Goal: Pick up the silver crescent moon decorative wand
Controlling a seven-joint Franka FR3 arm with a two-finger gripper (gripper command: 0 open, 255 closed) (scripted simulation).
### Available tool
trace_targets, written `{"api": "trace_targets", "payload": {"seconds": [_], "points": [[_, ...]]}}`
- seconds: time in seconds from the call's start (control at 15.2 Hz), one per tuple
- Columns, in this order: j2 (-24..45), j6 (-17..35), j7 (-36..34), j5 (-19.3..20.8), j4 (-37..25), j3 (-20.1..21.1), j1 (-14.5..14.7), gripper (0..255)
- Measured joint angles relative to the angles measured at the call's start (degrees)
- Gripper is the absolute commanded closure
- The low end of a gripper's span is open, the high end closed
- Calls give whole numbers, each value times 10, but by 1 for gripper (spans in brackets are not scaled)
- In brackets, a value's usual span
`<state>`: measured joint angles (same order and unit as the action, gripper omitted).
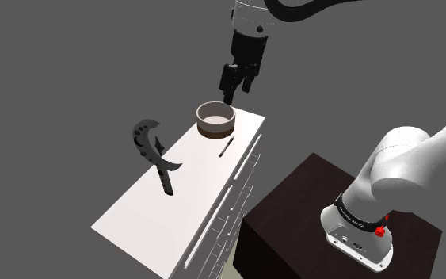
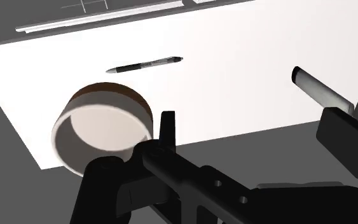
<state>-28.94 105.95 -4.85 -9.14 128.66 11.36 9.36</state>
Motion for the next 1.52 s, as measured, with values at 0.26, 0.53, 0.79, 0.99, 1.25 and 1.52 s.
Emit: {"api": "trace_targets", "payload": {"seconds": [0.26,0.53,0.79,0.99,1.25,1.52], "points": [[57,19,-39,-8,-51,38,14,0],[123,33,-73,-4,-115,71,23,0],[187,39,-111,11,-183,102,35,0],[236,41,-144,28,-236,126,47,0],[299,40,-176,56,-305,146,61,0],[308,68,-181,60,-286,149,65,0]]}}
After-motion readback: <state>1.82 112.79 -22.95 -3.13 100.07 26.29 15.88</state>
